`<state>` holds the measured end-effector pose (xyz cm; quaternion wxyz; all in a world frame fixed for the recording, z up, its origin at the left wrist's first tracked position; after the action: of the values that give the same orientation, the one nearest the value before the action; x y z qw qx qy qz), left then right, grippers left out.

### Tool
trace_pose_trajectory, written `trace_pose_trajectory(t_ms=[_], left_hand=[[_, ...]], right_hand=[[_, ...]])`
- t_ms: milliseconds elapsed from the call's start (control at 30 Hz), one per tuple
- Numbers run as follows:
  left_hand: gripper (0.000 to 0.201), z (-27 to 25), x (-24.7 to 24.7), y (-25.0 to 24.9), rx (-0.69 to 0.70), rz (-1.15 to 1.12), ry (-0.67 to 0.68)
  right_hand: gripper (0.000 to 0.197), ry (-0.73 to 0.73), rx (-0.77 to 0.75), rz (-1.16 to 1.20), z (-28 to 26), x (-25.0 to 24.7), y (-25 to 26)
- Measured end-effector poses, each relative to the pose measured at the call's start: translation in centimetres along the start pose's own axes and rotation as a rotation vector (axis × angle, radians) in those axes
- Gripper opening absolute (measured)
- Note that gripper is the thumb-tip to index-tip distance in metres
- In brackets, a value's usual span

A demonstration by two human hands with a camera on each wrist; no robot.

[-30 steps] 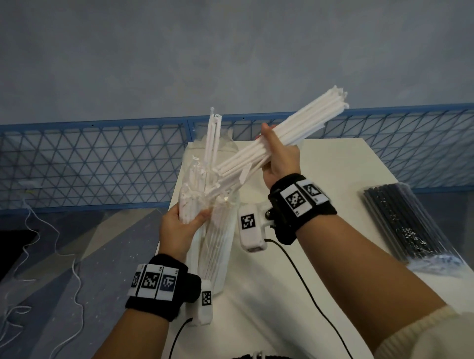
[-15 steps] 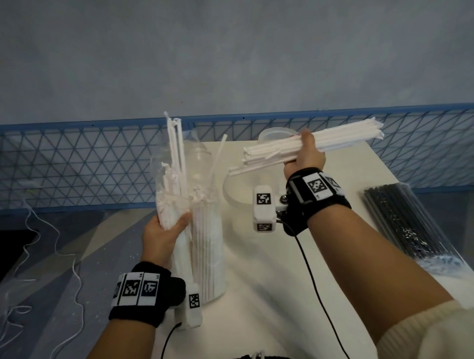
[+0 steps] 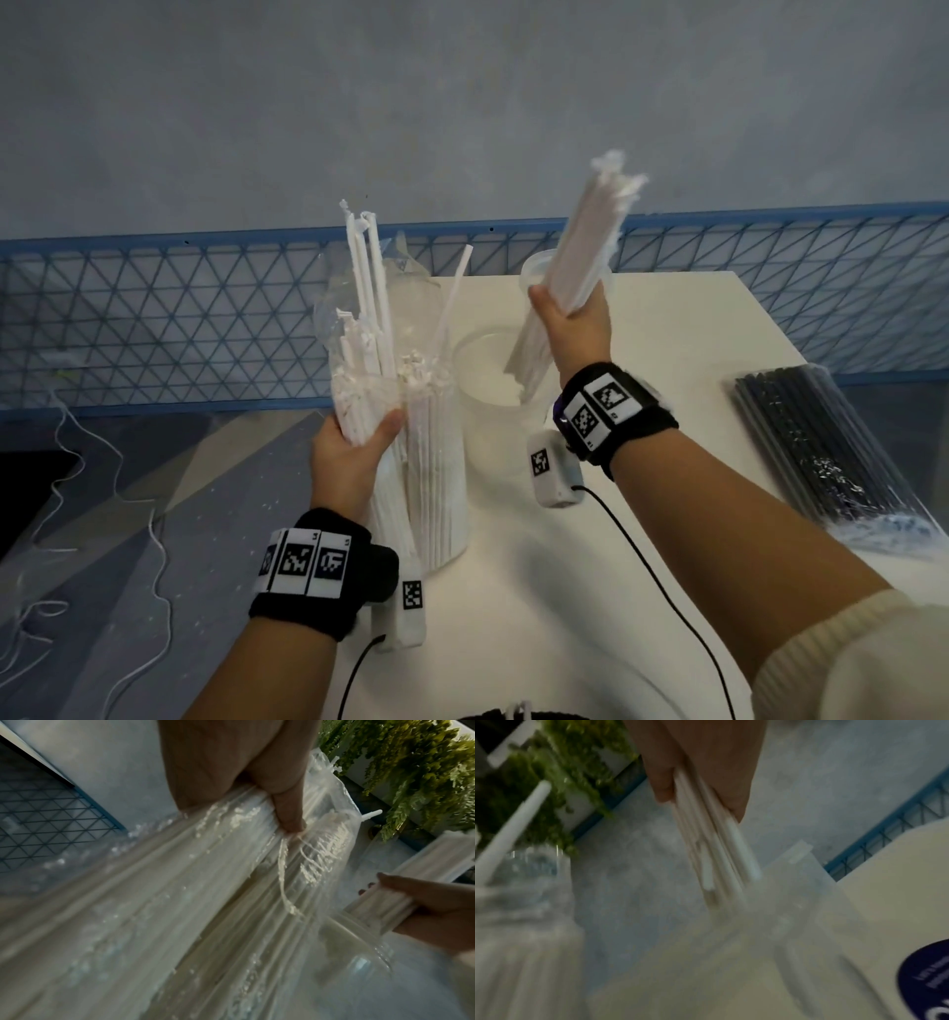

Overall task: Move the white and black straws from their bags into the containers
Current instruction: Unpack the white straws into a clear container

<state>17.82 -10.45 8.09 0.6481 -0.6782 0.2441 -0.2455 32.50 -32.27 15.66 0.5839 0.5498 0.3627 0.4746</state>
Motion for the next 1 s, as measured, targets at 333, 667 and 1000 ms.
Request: trace_pose_trajectory(t_ms=[333,667,1000], left_hand=[[0.043,-0.1,0.0,0.1,0.007,-0.034,0.029],[0.054,-2.0,1.2,-1.1,0.094,-0.025,0.266],[0.049,-3.4,2.5,-0.9,0.156,0.105,0.475]], right_hand=[[0.035,0.028,-0.201,-0.271,-0.3,-0.3,-1.5],[0.024,0.531,-0.503,-0.416,-9.0,3.0,3.7],[0.041,0.833,-0.359,-0.6,-10.2,3.4,2.3]])
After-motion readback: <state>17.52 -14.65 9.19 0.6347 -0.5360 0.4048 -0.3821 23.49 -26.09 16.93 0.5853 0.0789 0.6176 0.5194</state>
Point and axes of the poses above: each hand's wrist, its own z-axis towards the middle knuckle, its own x-axis out of the palm, y = z × x, the point moved 5 cm from there along z, towards the middle knuckle, and after that the axes turned 11 degrees about -y, right-handed, at the moved point
